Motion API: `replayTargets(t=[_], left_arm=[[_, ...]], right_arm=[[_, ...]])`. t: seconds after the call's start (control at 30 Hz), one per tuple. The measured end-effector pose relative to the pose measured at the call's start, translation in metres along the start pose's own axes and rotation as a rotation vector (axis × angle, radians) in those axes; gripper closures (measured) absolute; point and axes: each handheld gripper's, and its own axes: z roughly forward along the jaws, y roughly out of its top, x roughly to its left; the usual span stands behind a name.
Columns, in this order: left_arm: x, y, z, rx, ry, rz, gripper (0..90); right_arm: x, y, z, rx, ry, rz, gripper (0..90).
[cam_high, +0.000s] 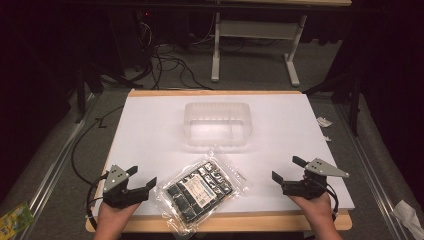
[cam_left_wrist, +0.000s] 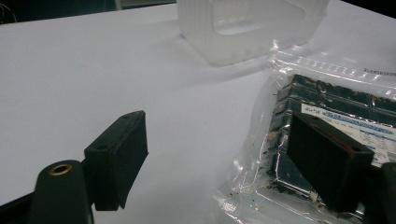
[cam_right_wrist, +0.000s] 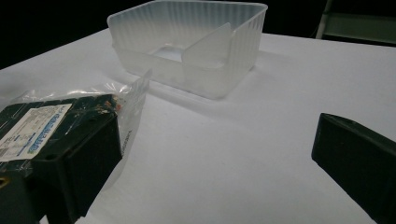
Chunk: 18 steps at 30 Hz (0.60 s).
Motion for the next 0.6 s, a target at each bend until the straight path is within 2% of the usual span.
replayTargets(t=[0.1, 0.17, 0.33, 0.37, 0.47, 0.6], left_arm=[[0.002, 0.000, 0.000, 0.004, 0.002, -0.008, 22.1], [0.003, -0.001, 0.001, 0.013, 0.006, -0.013, 27.3], [0.007, -0.006, 0.003, 0.042, -0.032, -0.046, 60.2], [0.008, -0.009, 0.006, 0.070, -0.046, -0.055, 73.5], [0.008, -0.012, 0.011, 0.110, -0.044, -0.054, 88.0], [0.004, -0.015, 0.020, 0.184, -0.038, -0.025, 90.0]], right_arm=[[0.001, 0.000, 0.000, 0.000, 0.002, 0.002, 1.4], [0.001, 0.000, -0.001, -0.005, 0.003, 0.001, 1.4], [0.005, -0.001, 0.000, 0.004, 0.019, 0.022, 1.7], [0.008, -0.001, 0.002, 0.011, 0.028, 0.023, 1.7], [0.013, -0.002, 0.006, 0.024, 0.053, 0.028, 2.0], [0.021, -0.003, 0.013, 0.048, 0.079, 0.028, 2.9]])
